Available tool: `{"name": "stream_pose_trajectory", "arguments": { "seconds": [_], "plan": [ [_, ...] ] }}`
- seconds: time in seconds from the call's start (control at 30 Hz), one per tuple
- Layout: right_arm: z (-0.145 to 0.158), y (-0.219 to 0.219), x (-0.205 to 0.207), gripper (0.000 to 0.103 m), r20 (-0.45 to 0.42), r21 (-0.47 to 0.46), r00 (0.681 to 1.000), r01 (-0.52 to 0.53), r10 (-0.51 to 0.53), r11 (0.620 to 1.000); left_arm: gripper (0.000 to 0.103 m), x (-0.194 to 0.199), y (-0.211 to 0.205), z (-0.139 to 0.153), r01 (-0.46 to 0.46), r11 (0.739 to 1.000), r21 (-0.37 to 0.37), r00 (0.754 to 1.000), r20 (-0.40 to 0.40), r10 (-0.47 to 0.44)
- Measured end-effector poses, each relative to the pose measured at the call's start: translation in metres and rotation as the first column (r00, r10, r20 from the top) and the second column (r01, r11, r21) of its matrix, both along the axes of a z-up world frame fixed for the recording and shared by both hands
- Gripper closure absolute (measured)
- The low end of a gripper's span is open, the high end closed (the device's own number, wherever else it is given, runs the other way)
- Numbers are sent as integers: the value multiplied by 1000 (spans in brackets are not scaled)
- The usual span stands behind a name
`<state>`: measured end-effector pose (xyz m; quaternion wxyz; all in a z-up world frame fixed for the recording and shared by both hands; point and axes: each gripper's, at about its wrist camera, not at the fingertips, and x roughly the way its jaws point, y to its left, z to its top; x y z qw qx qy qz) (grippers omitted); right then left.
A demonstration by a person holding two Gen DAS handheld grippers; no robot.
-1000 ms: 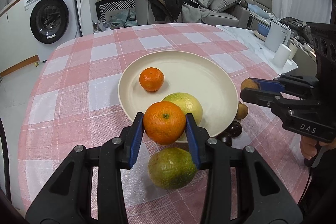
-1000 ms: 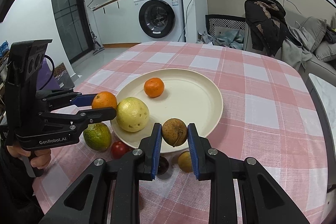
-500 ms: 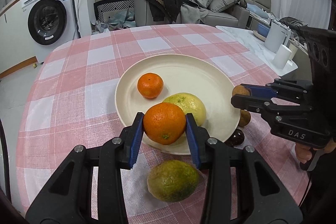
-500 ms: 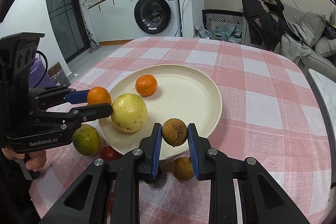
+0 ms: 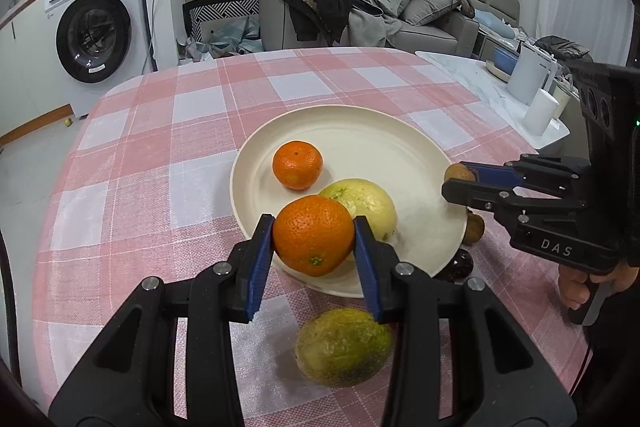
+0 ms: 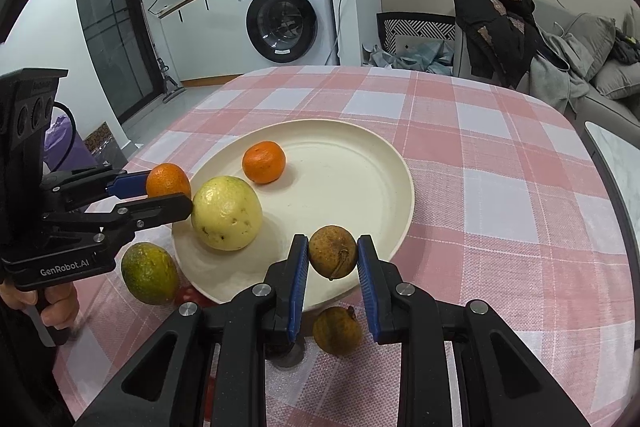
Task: Organize fruits
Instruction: 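Place the orange and brown kiwi onto the cream plate and open both tools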
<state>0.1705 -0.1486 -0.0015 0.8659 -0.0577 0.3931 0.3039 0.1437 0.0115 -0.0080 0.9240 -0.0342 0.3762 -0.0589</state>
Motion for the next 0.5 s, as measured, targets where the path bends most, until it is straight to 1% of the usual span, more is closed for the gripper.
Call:
{"name": "stream_pose_trajectory", "arguments": {
  "seconds": [0.23, 0.4, 0.5],
  "plan": [
    [-3, -1, 4, 77, -9, 1, 1000, 12, -12, 1000, 67, 5, -1, 6, -6, 1000, -22, 1000, 19, 7],
    [-4, 0, 7, 77, -17, 7, 1000, 11, -11, 1000, 67, 13, -6, 9, -9, 1000, -24, 1000, 27, 10],
    [-4, 1, 8, 77, -19, 7, 1000, 15, -14, 1000, 67, 19, -10, 10, -14, 1000, -11, 999, 33, 14]
  ]
}}
